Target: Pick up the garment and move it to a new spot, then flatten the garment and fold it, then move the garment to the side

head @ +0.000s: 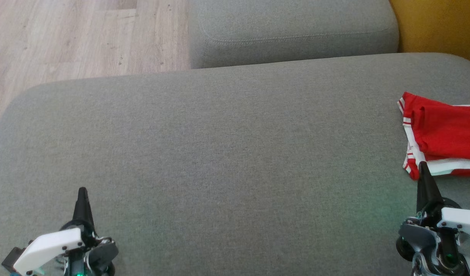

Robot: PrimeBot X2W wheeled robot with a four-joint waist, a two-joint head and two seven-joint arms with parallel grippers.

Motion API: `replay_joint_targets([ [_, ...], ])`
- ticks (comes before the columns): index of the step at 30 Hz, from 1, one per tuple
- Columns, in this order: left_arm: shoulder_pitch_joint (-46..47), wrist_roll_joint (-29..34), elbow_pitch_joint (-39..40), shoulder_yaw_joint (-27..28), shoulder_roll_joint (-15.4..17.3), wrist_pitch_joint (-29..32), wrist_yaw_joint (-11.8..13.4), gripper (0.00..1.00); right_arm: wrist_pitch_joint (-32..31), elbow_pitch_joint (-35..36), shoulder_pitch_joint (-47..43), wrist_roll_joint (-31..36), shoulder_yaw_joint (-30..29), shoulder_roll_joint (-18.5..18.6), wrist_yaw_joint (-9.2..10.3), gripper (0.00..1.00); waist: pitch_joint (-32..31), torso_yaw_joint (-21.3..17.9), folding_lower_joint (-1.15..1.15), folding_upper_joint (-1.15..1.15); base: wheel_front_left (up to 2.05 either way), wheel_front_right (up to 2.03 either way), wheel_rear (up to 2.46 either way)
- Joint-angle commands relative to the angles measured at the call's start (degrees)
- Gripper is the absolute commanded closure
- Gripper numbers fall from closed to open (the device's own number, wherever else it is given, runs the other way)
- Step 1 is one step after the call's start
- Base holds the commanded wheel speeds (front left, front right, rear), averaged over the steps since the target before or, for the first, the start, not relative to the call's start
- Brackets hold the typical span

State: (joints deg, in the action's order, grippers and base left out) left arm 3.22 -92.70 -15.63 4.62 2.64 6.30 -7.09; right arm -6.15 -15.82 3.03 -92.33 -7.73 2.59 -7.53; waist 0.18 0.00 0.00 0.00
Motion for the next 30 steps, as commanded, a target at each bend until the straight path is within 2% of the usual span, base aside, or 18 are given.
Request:
replay_joint_targets([
  [1, 3.0, 0.5, 1.6, 1.9, 0.2, 0.2, -0.4, 1.0, -0.3, 1.8, 3.2, 0.2, 1.2, 0.3, 0.04, 1.0, 0.0, 0.0, 0.0, 0.0, 0.0, 0.0, 0.0],
  [30, 3.0, 0.5, 1.6, 1.9, 0.2, 0.2, -0.4, 1.0, -0.3, 1.8, 3.2, 0.2, 1.2, 0.3, 0.04, 1.0, 0.0, 0.0, 0.0, 0.0, 0.0, 0.0, 0.0],
])
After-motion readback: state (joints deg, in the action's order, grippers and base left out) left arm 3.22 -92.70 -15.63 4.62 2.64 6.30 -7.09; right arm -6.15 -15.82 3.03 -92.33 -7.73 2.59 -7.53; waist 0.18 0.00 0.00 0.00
